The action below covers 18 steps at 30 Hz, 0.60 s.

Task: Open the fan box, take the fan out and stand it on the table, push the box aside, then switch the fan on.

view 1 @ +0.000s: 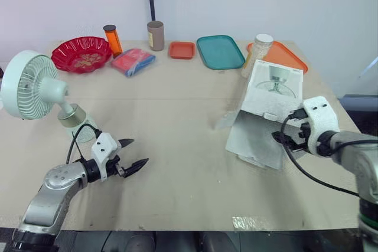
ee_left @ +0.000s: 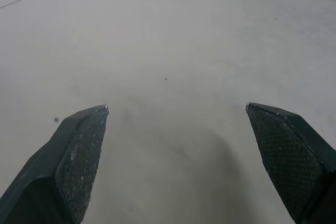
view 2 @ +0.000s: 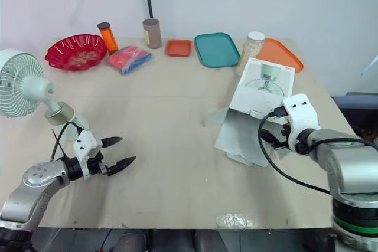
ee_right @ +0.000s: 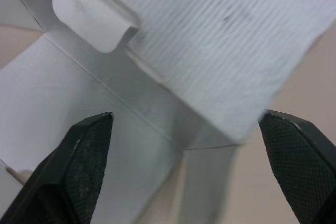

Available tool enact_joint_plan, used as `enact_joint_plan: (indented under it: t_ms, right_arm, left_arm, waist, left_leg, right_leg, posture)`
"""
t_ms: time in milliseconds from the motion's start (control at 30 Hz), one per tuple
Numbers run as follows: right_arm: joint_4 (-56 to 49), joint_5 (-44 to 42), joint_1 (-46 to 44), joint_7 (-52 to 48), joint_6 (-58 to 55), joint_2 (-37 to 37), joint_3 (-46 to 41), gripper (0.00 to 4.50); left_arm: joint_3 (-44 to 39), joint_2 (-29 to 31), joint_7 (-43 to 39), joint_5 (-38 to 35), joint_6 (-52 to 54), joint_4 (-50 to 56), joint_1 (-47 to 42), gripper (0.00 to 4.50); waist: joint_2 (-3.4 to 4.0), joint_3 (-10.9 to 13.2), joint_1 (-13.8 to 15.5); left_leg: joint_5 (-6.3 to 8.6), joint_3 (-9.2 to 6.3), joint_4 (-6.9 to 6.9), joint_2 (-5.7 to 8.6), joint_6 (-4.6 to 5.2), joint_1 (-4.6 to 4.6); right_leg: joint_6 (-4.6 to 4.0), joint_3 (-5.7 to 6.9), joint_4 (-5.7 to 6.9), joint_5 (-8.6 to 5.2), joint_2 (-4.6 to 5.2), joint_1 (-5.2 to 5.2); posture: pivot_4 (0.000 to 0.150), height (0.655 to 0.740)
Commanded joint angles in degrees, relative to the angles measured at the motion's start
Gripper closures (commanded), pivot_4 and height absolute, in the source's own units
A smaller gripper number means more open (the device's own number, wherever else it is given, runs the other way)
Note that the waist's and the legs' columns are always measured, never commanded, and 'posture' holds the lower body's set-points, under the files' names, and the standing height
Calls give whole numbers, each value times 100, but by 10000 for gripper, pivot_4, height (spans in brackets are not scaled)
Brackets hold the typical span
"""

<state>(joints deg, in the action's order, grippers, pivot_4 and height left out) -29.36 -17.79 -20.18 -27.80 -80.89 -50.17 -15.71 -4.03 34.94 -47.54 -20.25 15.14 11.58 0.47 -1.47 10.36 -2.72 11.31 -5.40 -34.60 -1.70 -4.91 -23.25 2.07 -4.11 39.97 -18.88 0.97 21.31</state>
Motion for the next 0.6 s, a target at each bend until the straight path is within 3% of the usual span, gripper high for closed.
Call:
enact_joint_plan:
  t_ms: [33, 233, 333, 467, 600]
  right_arm:
    - [-126, -21, 71, -201, 323, -448, -86, 175]
    - [-185, -60, 394, -690, 960, -1054, -108, 175]
    - [-603, -392, 843, -1626, 2030, -1165, -441, 175]
    - [-1079, -1162, 1161, -2686, 3206, -792, -1021, 175]
    - [-727, -1692, 438, -2500, 3497, -193, -648, 175]
  left_arm:
    - [-226, 113, 49, -65, 17, 309, 61, 0]
    - [-299, 94, 136, -112, 151, 507, 144, 0]
    - [-291, 78, 203, -97, 213, 592, 171, 0]
    - [-379, 84, 291, -135, 282, 679, 204, 0]
    - [-572, 44, 461, -233, 389, 909, 297, 0]
  waist:
    - [-2, 0, 1]
    - [-2, 0, 3]
    - [-2, 1, 7]
    - [-4, 2, 4]
    - [-23, 5, -20]
  left_leg:
    - [0, 0, 0, 0, 0, 0]
    - [0, 1, 0, 0, 0, -1]
    - [0, 1, -1, 0, 0, 0]
    - [1, 1, -1, 0, 2, 0]
    - [0, 1, -8, -7, 0, 11]
  right_leg:
    - [0, 0, -1, 0, 0, 0]
    - [2, -1, -1, -1, 1, 0]
    - [2, 0, -1, -1, 1, -1]
    - [6, -1, -2, -3, 0, -3]
    - [2, -1, -2, 3, -5, -13]
  posture:
    - [1500, 7400]
    - [1500, 7400]
    - [1500, 7400]
    - [1500, 7400]
    - [1500, 7400]
